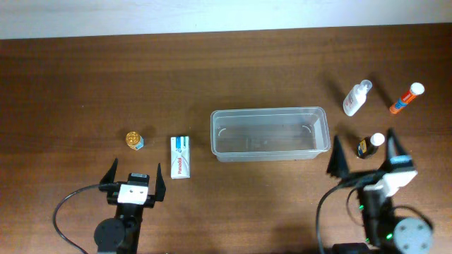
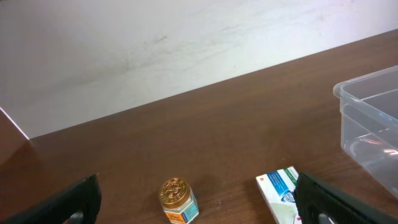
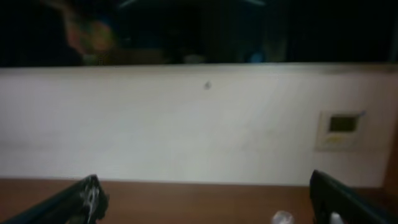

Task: Pack container
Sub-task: 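Move right gripper up to the white pump lotion bottle and grasp it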

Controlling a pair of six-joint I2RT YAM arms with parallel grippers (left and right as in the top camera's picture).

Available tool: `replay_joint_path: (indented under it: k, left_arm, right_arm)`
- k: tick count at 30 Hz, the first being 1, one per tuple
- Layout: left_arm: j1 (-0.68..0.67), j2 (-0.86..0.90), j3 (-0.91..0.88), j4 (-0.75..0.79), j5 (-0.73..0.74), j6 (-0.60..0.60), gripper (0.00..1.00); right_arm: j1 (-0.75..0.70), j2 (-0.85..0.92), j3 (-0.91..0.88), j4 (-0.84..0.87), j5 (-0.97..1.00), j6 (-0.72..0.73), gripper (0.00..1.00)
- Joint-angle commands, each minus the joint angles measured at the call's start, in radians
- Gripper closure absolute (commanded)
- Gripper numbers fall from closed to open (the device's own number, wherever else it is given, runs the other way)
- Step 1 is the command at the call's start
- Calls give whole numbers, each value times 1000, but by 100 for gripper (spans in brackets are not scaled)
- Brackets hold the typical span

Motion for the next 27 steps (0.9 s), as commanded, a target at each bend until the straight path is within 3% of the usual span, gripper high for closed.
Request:
replay_joint_path:
  k: [1,6,11,14,19,22,27]
  left_arm:
    - [7,-8,-2,-6,-3,-16,1]
    - [7,-8,-2,-6,-3,-16,1]
    - [7,-8,-2,-6,-3,-16,1]
    - [7,-8,-2,-6,-3,-16,1]
    - [7,-8,-2,-6,-3,-16,1]
    - [7,-8,-2,-6,-3,-16,1]
    - [7,-8,-2,-6,-3,-16,1]
  right_arm:
    - [-8,276,297,-200,183,-42,2]
    - [-83,710,818,-676,236,-38,1]
    - [-245,1113,1320,-1084,36,-42,2]
    - [-308,1276,1495,-1226,-24,-41,2]
    - [-352,1453,1582,-1257,-56,-39,2]
    - [-344,1535,1582,-1254,-157,-128,2]
    - [-322,1624,1582,-1234,-159,-277,2]
